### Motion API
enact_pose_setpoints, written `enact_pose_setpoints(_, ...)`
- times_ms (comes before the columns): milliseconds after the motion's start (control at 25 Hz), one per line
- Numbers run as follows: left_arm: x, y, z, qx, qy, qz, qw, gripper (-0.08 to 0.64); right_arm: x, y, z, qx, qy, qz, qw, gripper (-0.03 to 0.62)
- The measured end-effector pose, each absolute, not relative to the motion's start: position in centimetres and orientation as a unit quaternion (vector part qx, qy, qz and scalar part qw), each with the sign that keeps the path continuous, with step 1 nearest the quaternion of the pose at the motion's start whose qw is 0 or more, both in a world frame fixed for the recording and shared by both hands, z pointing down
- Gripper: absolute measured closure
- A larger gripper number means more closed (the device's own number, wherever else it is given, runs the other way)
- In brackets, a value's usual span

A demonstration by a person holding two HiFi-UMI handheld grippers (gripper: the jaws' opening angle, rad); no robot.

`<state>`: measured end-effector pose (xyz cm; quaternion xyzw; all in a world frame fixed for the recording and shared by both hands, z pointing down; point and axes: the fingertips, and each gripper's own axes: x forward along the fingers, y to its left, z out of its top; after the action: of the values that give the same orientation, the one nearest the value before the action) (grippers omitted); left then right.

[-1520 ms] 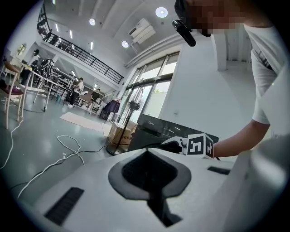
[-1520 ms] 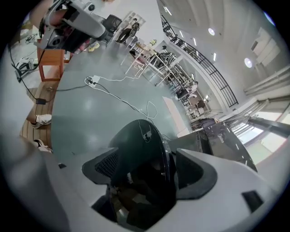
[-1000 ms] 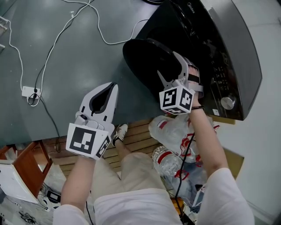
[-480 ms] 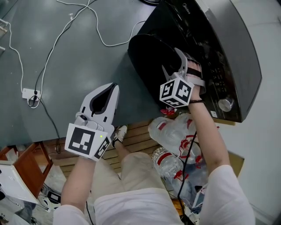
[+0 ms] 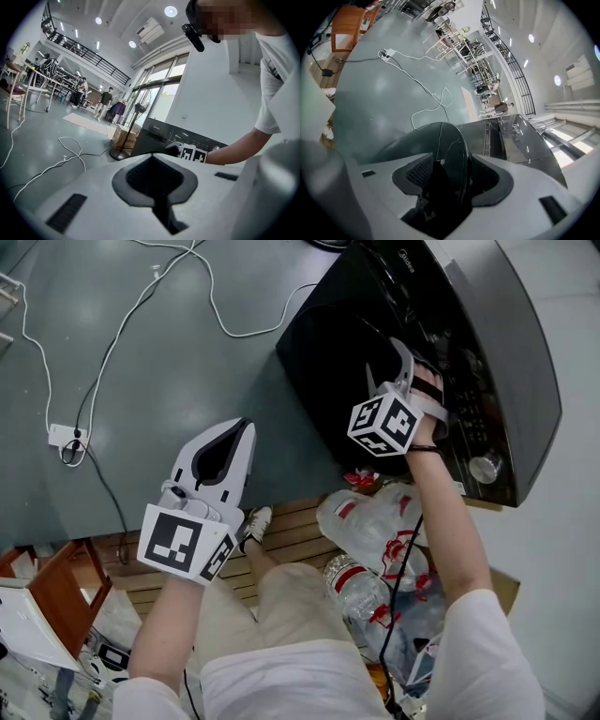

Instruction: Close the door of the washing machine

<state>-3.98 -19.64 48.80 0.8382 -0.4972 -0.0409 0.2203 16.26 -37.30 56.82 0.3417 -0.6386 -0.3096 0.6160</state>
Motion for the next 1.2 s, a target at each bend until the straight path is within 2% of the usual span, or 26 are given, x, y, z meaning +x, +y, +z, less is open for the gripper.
enact_pose_setpoints(480, -3.7, -19.1, 47.7, 0.843, -0.492, -0.034, 0.215, 0.557, 15.9, -37.3, 56.4, 0.349, -0.643, -0.289, 0.617, 0.356)
enact_pose_setpoints(560, -3.9, -18.8, 47.4, 0.845, -0.489, -0.030, 0.212, 0.557, 15.7, -37.2, 55.9, 0.356, -0.644, -0.293, 0.611, 0.408)
enact_pose_setpoints(840, -4.6, -17.7, 47.3, 0.845, -0.491, -0.021, 0.209, 0.557, 14.5, -35.9, 53.4, 0.384, -0.664, -0.287, 0.574, 0.414)
enact_pose_setpoints(960, -4.5, -17.3, 46.9, 0.848, -0.490, -0.011, 0.205, 0.557, 14.7, -35.0, 51.9, 0.401, -0.673, -0.276, 0.557, 0.450)
enact_pose_setpoints(1200, -5.5, -15.9, 44.3, 0.851, -0.490, 0.008, 0.190, 0.557, 15.4, -32.7, 49.9, 0.419, -0.679, -0.247, 0.550, 0.484)
